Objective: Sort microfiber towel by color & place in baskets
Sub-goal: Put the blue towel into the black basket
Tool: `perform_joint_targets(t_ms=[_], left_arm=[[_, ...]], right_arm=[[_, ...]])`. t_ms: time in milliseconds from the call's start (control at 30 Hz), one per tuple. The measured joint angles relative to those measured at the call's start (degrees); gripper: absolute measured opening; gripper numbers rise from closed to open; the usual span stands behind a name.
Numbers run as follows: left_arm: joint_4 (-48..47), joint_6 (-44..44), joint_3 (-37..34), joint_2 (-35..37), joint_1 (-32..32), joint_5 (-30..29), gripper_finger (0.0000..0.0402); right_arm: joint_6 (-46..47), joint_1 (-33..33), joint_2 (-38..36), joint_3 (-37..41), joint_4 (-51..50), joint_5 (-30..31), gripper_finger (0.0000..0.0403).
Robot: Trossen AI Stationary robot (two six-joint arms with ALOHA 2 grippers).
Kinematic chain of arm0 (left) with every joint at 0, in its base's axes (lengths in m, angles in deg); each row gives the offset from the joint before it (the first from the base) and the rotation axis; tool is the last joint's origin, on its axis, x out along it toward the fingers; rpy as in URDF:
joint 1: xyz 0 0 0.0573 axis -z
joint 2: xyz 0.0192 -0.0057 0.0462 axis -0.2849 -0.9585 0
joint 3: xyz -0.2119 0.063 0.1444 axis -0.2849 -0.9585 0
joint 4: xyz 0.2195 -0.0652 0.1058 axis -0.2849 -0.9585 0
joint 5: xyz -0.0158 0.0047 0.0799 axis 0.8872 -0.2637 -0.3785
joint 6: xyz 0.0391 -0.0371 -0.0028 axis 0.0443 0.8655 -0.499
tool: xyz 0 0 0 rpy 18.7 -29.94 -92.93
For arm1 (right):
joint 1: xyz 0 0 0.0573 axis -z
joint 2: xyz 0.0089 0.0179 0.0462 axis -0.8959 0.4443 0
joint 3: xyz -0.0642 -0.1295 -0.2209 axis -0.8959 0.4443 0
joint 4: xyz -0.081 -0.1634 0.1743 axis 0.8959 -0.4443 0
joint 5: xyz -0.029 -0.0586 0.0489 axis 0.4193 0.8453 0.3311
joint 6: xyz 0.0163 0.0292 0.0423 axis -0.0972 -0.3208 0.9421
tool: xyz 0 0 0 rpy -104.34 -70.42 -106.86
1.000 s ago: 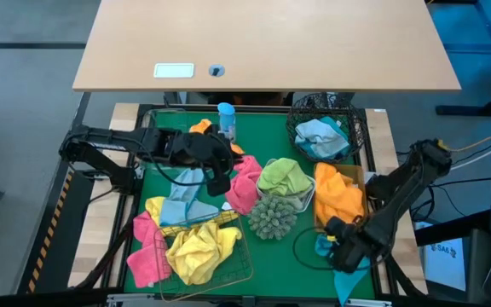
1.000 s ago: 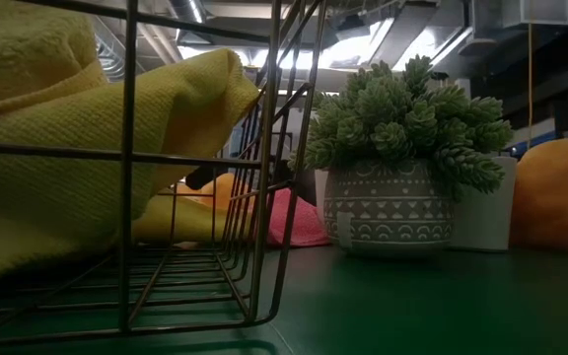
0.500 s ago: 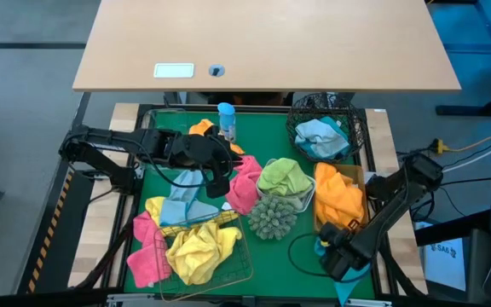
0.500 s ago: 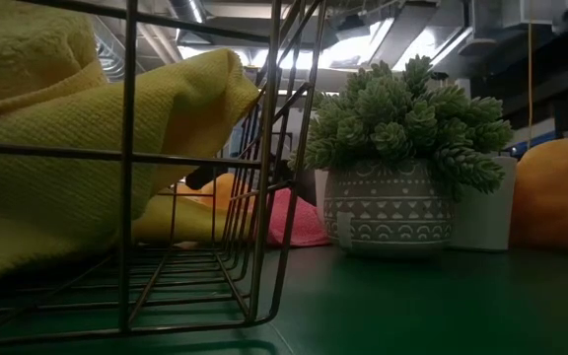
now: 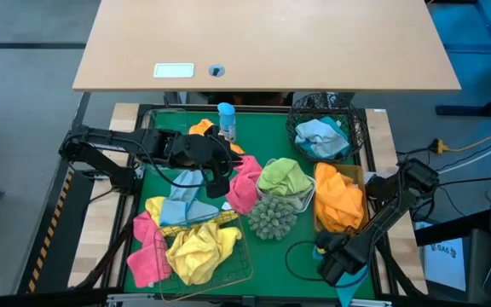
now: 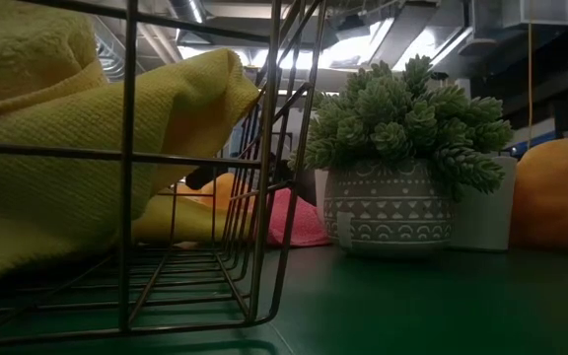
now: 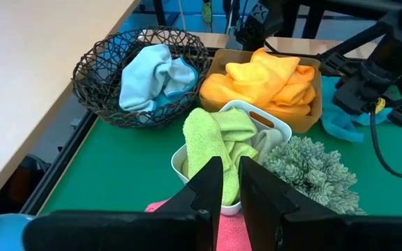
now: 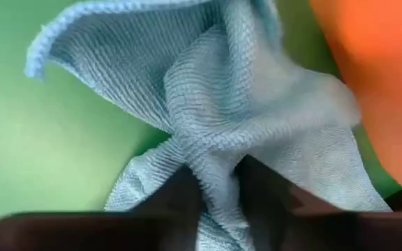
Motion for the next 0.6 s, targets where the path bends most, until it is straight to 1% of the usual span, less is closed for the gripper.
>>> perform_joint_targets(t_ms=[100, 133, 167, 267, 333, 400, 500, 600], left_arm=[[0.0, -0.1, 0.0, 0.0, -0.1, 0.0, 0.0045], [0.0, -0.6, 0.0, 0.0, -0.1, 0.0, 0.0045], [0.0, -1.4, 0.0, 0.0, -0.1, 0.0, 0.0045], [0.0, -3.3, 0.0, 0.0, -0.1, 0.0, 0.0045], [0.0, -3.9, 0.0, 0.4, -0.1, 0.0, 0.0045], [0.1, -5.0, 0.0, 1.0, -0.3, -0.1, 0.0045], [-0.1, -6.0, 0.0, 2.3, -0.6, -0.2, 0.0045], [-1.6, -6.1, 0.0, 4.7, -1.2, -0.1, 0.0045]], right_arm=[[-2.0, 0.0, 0.0, 0.0, 1.4, -0.5, 0.0031], [-3.1, 0.0, 0.0, 0.0, 2.3, -1.0, 0.0017], [-4.4, 0.0, -0.2, 0.0, 3.1, -2.3, 0.0011], [-7.7, 0.8, -1.4, -0.6, 5.1, -6.2, 0.0027], [-9.6, 1.2, -2.8, -1.9, 4.5, -6.5, 0.0033], [-12.2, 2.5, -4.3, -3.8, 3.4, -6.1, 0.0029], [-15.6, 4.9, -6.6, -7.7, -0.8, -2.6, 0.001], [-19.9, 7.7, -9.0, -12.6, -6.0, 2.0, 0.0009]])
